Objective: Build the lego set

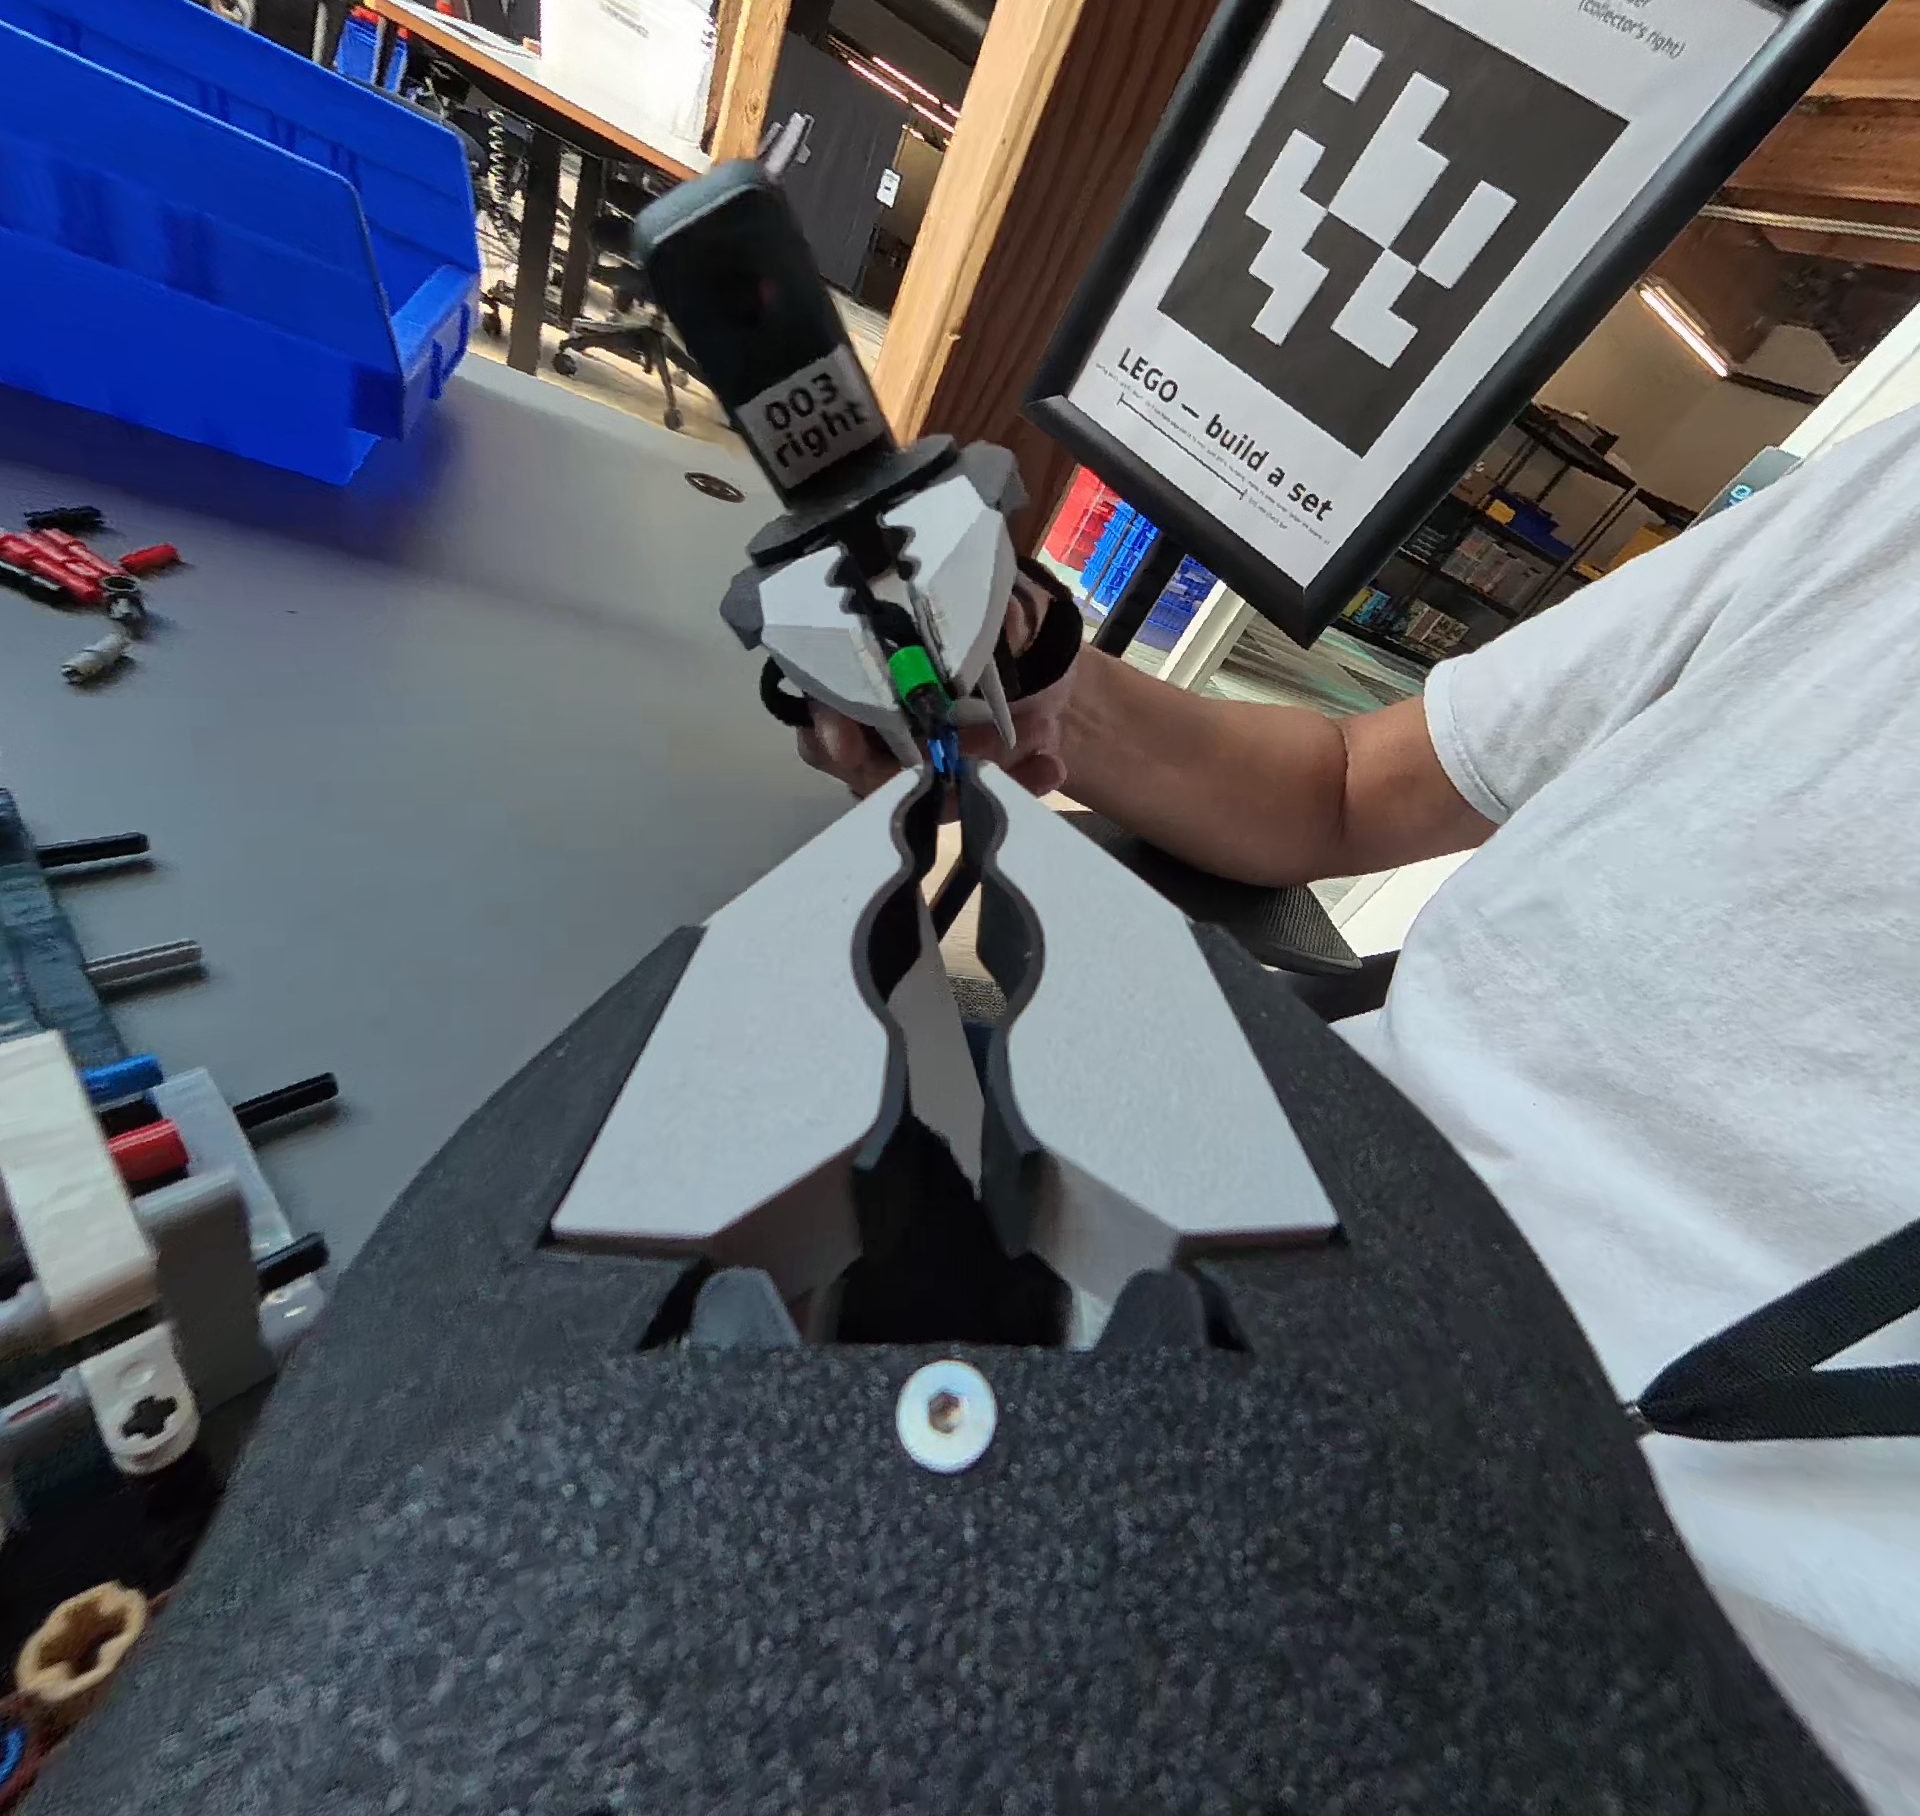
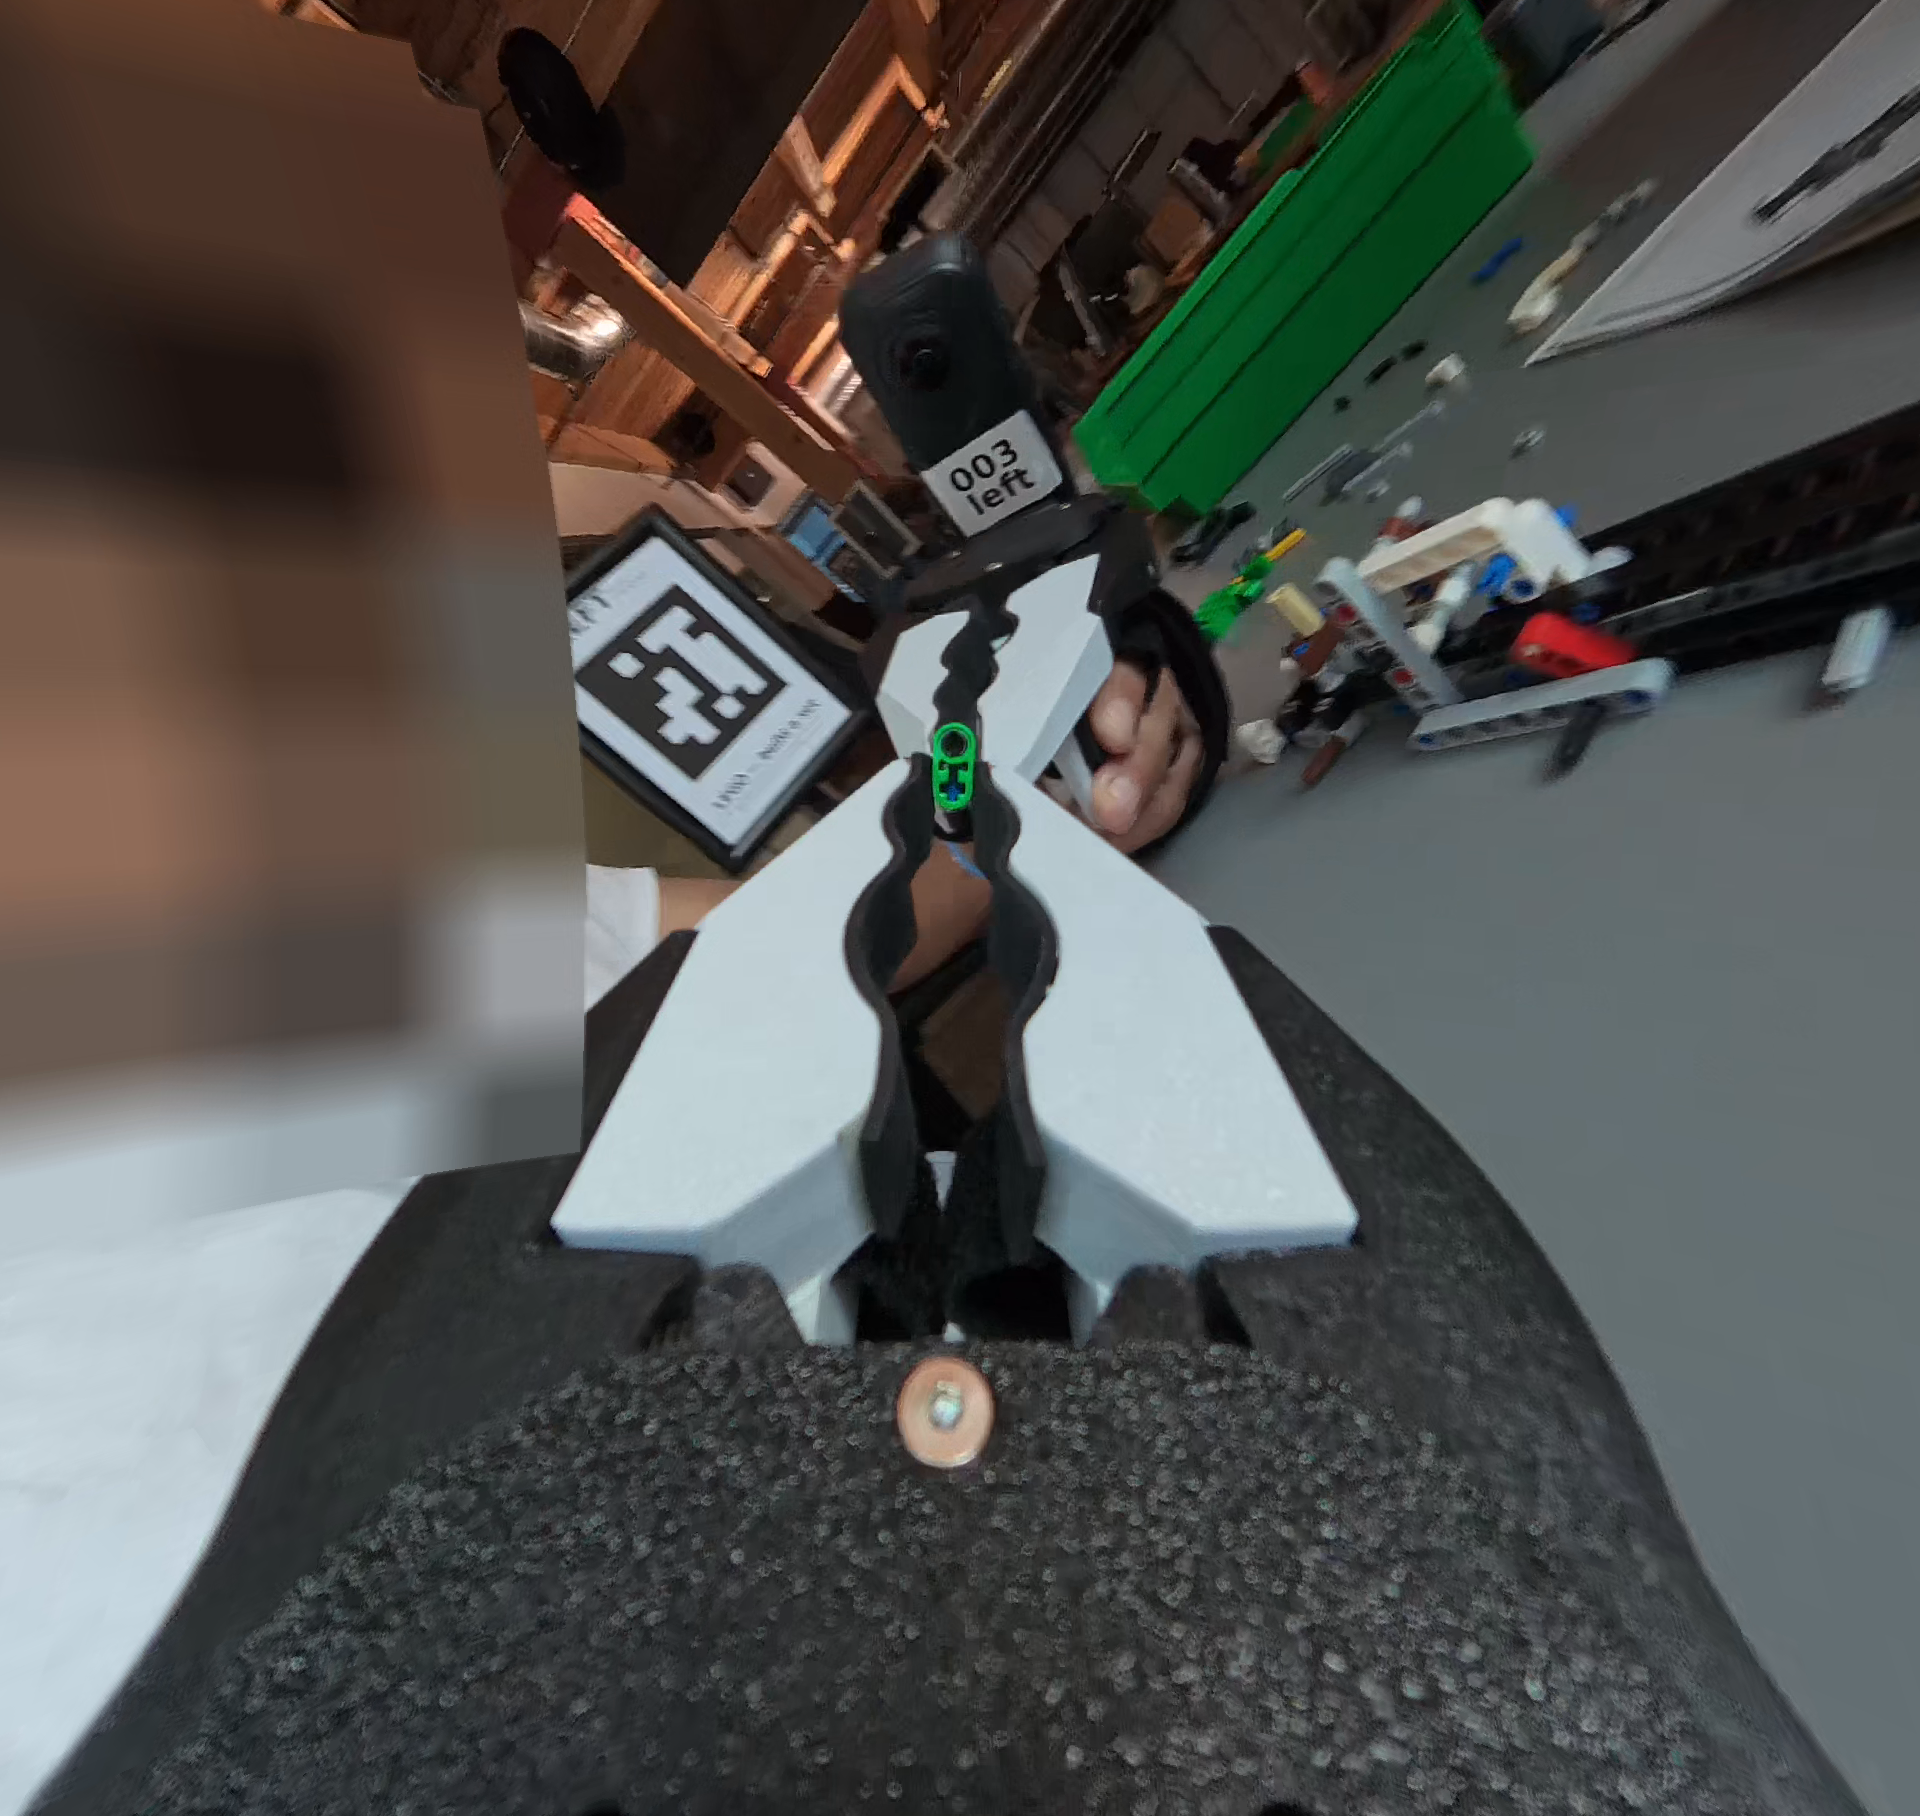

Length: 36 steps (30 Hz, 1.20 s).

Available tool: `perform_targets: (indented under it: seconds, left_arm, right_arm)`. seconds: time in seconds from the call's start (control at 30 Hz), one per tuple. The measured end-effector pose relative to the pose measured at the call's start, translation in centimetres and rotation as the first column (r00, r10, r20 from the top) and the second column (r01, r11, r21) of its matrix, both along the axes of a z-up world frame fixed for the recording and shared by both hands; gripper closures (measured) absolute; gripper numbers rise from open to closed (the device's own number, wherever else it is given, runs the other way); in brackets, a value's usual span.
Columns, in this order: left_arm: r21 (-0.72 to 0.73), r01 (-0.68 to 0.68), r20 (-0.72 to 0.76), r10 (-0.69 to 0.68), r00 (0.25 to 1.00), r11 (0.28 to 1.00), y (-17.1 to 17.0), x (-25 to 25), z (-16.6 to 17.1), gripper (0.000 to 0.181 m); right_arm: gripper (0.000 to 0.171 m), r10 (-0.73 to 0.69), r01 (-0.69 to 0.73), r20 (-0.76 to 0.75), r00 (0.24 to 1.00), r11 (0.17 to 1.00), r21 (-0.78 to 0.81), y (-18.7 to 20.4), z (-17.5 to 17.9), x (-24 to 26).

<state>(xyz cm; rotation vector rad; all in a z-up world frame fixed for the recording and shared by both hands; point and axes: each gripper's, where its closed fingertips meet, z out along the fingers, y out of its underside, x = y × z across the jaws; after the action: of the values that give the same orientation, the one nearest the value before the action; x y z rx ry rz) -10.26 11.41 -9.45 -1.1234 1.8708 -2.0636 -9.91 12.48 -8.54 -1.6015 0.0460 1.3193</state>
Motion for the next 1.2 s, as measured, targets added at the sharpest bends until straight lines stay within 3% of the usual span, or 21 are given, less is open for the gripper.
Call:
perform_targets:
  seconds: [0.03, 0.13, 0.23, 0.3, 0.37, 0.47, 0.6, 0.7, 0.77, 0.83, 0.9, 1.0, 1.07, 1.17, 1.2]
  left_arm:
    - [-0.007, -0.027, -0.005, 0.027, 1.000, 1.000, 0.4, 0.3, 0.0, 0.180]
    - [0.011, -0.070, -0.010, 0.070, 0.998, 0.998, 0.8, 0.6, -0.2, 0.178]
    - [0.105, -0.109, -0.036, 0.114, 0.993, 0.988, 1.0, 0.8, -1.2, 0.172]
    - [0.163, -0.120, -0.026, 0.126, 0.992, 0.979, 0.9, 0.8, -1.7, 0.181]
    - [0.187, -0.153, -0.006, 0.157, 0.988, 0.970, 1.1, 1.0, -1.7, 0.181]
    - [0.279, -0.231, -0.034, 0.250, 0.968, 0.932, 2.4, 0.9, -2.8, 0.181]
    - [0.350, -0.319, -0.069, 0.364, 0.929, 0.881, 2.2, 0.0, -4.1, 0.178]
    - [0.416, -0.371, -0.053, 0.430, 0.901, 0.830, 1.3, -0.4, -4.7, 0.175]
    - [0.413, -0.389, -0.041, 0.443, 0.896, 0.824, 0.1, -0.7, -4.6, 0.173]
    - [0.426, -0.424, -0.005, 0.471, 0.882, 0.799, -0.3, -1.0, -4.5, 0.173]
    - [0.449, -0.444, 0.026, 0.485, 0.874, 0.775, -0.1, -1.0, -4.5, 0.174]
    - [0.501, -0.394, 0.011, 0.449, 0.893, 0.771, -0.2, -1.1, -5.2, 0.171]
    - [0.503, -0.387, 0.024, 0.435, 0.900, 0.773, -0.2, -1.1, -5.0, 0.171]
    - [0.550, -0.397, 0.053, 0.443, 0.895, 0.735, 0.7, -0.6, -5.3, 0.171]
    - [0.563, -0.398, 0.061, 0.444, 0.894, 0.724, 0.9, -0.5, -5.4, 0.171]
  right_arm:
    - [0.164, -0.053, 0.053, 0.097, 0.994, 0.999, 0.011, 0.2, -0.5, 0.4]
    - [0.165, -0.223, 0.205, 0.343, 0.912, 0.975, 0.089, 0.5, 0.1, 2.1]
    - [0.164, -0.260, 0.228, 0.623, 0.738, 0.965, 0.133, 0.1, -0.7, 2.6]
    - [0.165, -0.273, 0.212, 0.683, 0.677, 0.962, 0.174, -0.1, -0.8, 2.4]
    - [0.165, -0.276, 0.217, 0.674, 0.685, 0.961, 0.173, 0.1, -1.3, 2.4]
    - [0.164, -0.263, 0.338, 0.657, 0.707, 0.941, 0.012, -0.1, -3.6, 4.8]
    - [0.164, -0.414, 0.497, 0.390, 0.822, 0.857, -0.138, -0.5, -4.7, 7.6]
    - [0.165, -0.518, 0.599, 0.460, 0.721, 0.800, -0.037, -0.8, -4.8, 8.4]
    - [0.165, -0.632, 0.707, 0.457, 0.626, 0.707, 0.010, -0.9, -4.6, 9.3]
    - [0.164, -0.666, 0.732, 0.461, 0.586, 0.680, 0.052, -0.7, -4.3, 9.1]
    - [0.164, -0.645, 0.701, 0.482, 0.592, 0.708, 0.086, -0.6, -4.2, 8.7]
    - [0.165, -0.624, 0.638, 0.365, 0.691, 0.764, 0.098, -1.8, -3.0, 8.2]
    - [0.165, -0.625, 0.642, 0.313, 0.715, 0.765, 0.059, -2.6, -2.9, 8.6]
    - [0.165, -0.535, 0.556, 0.324, 0.780, 0.831, 0.034, -3.9, -3.3, 7.4]
    - [0.164, -0.542, 0.568, 0.357, 0.761, 0.822, 0.039, -4.6, -3.4, 7.8]
